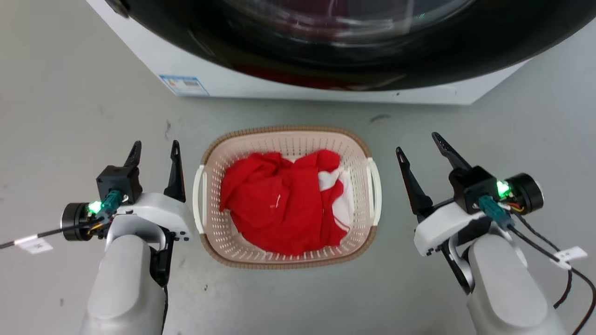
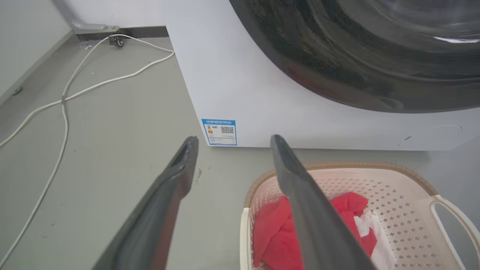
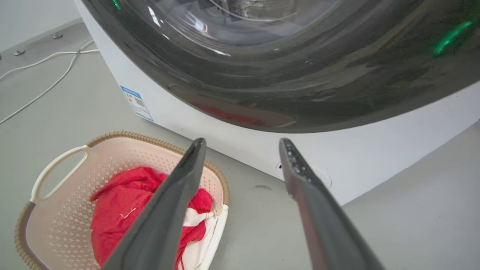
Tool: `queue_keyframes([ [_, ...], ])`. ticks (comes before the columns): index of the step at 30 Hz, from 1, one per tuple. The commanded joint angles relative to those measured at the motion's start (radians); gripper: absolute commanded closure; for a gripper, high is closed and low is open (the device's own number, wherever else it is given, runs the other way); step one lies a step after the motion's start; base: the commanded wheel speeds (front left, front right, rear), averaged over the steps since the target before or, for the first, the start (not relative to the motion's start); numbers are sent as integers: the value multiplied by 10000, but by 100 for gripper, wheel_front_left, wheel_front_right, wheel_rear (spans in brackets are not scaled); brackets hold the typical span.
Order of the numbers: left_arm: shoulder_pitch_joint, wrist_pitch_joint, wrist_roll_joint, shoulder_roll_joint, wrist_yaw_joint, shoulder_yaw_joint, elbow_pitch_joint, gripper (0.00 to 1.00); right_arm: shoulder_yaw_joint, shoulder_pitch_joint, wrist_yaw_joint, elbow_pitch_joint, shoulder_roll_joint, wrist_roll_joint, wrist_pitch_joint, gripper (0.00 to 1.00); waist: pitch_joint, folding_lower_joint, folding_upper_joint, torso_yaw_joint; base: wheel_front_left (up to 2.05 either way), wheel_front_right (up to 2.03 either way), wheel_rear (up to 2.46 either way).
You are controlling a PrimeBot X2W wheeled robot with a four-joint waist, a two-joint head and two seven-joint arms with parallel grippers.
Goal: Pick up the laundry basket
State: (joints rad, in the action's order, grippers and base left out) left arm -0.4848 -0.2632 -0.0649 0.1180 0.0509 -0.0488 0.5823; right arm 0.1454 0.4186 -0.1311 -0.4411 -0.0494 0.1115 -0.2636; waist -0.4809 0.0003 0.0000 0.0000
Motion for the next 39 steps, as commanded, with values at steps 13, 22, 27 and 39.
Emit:
queue_keyframes([
  [13,-1868,-24,-128,112,372,65,2831,0,319,1874,7,-2359,-15,394,-19,0,-2158,-3,0,158,0,0,0],
  [22,-2803,-24,-85,107,490,281,4003,0,351,2780,7,-3722,-17,422,-19,0,-2955,-3,0,294,0,0,0],
  [27,-3050,-24,-100,67,529,378,4490,0,334,3053,7,-4346,-17,335,-18,0,-3184,-3,0,325,0,0,0],
  [39,-3330,-24,-184,-74,602,588,5234,0,500,3494,7,-5462,-15,237,-19,0,-3629,-3,0,385,0,0,0],
])
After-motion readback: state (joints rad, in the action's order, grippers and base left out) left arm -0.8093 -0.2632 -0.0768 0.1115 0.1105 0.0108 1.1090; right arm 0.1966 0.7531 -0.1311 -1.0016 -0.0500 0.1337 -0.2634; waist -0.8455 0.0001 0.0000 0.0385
